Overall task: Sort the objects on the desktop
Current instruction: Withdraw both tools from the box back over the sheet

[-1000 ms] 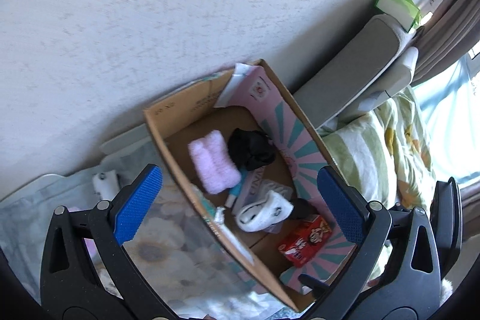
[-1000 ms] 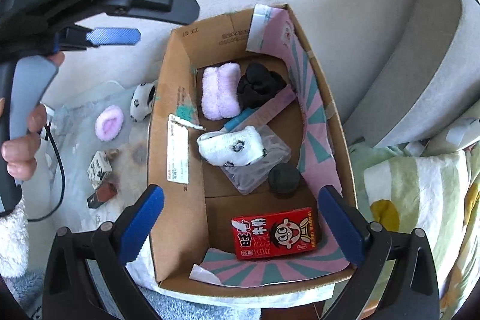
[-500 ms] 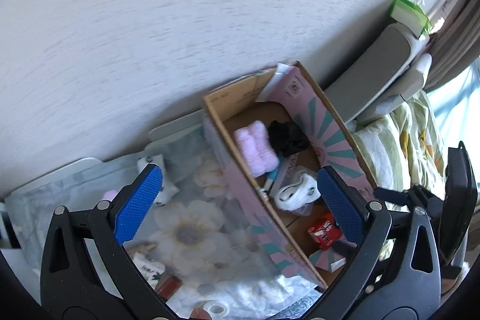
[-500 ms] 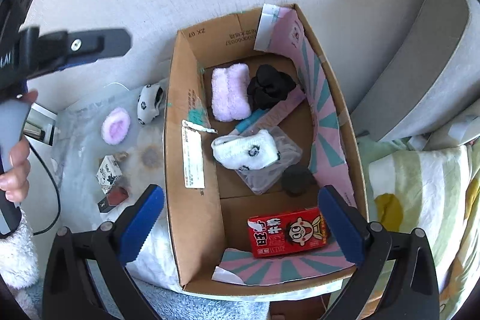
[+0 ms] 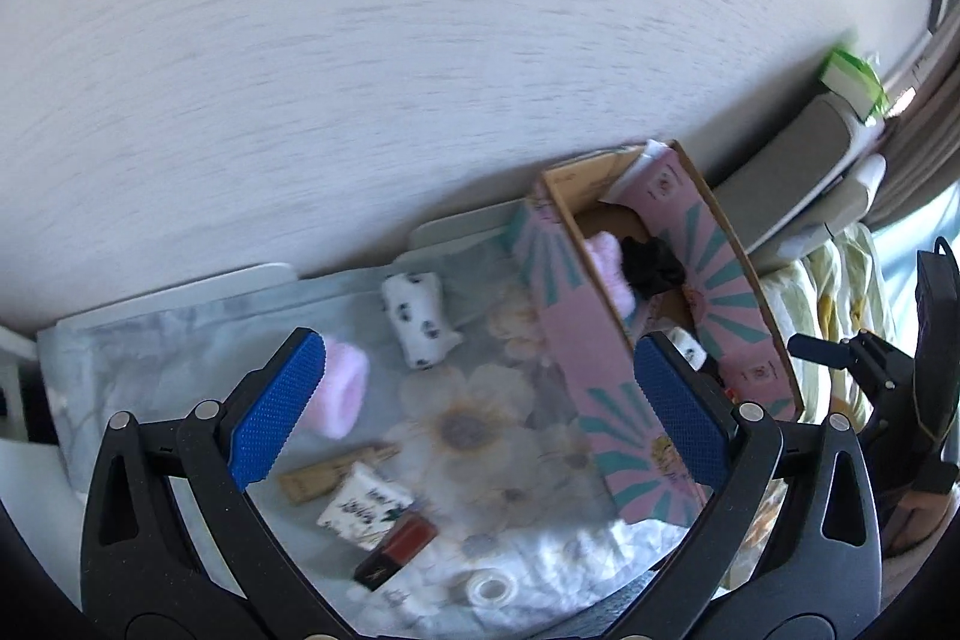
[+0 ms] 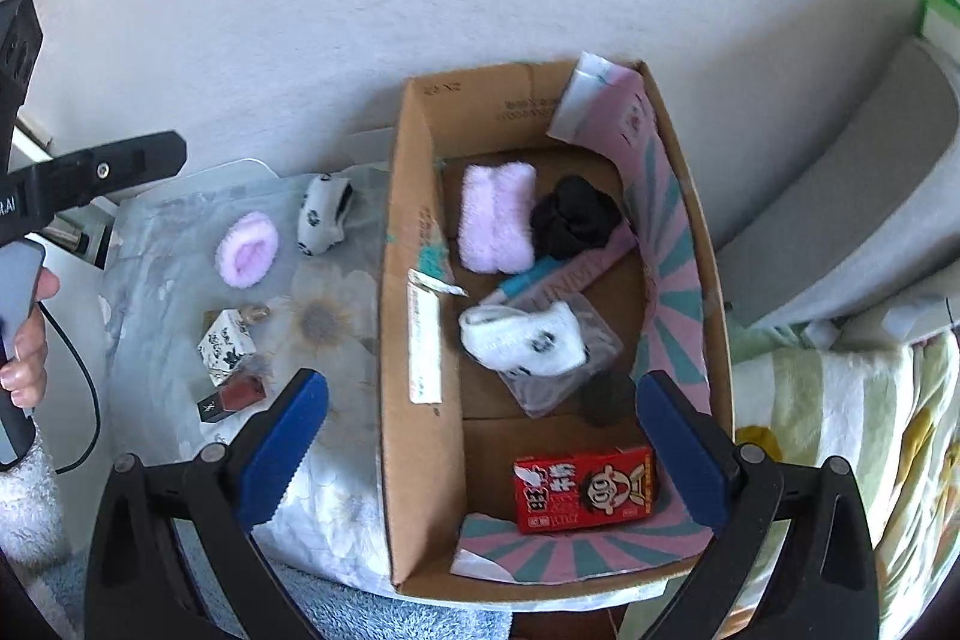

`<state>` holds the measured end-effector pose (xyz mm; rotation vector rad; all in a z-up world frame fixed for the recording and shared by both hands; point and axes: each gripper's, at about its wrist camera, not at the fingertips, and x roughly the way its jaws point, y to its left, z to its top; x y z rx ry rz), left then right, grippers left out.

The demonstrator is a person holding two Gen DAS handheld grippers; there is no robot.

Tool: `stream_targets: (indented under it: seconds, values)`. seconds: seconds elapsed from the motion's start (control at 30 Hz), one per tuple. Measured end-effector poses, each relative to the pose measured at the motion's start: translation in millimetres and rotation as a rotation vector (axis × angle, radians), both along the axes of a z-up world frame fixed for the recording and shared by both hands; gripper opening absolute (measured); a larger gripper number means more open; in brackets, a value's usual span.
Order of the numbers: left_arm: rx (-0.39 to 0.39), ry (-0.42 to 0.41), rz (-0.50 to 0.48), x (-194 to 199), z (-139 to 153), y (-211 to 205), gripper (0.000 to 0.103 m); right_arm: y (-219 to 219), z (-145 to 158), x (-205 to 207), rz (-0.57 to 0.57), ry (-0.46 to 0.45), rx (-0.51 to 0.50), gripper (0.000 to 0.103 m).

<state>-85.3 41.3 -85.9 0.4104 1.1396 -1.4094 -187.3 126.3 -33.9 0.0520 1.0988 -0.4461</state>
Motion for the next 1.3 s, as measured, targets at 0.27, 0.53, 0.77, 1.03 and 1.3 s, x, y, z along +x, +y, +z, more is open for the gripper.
stream_targets:
  seconds: [0.27, 0.53, 0.77, 1.03, 1.3]
  values:
    - [-0.009, -0.004, 0.094, 36, -2, 34, 0.103, 22, 0, 29, 0.089, 0.022, -0.024, 0.103]
    - [0.009, 0.002, 0.183, 64, -16, 68, 0.103, 42, -2, 61, 0.204, 0.037, -0.012, 0.103]
    - [0.021, 0.028, 0.244, 76, -38, 100, 0.103, 60, -11, 83, 0.289, 0.055, -0.013, 0.103]
    - [0.094, 0.071, 0.255, 69, -82, 123, 0.103, 71, -42, 108, 0.415, 0.105, 0.006, 0.103]
    - [0.128, 0.098, 0.198, 31, -119, 107, 0.101, 84, -76, 148, 0.476, 0.163, -0.016, 0.102]
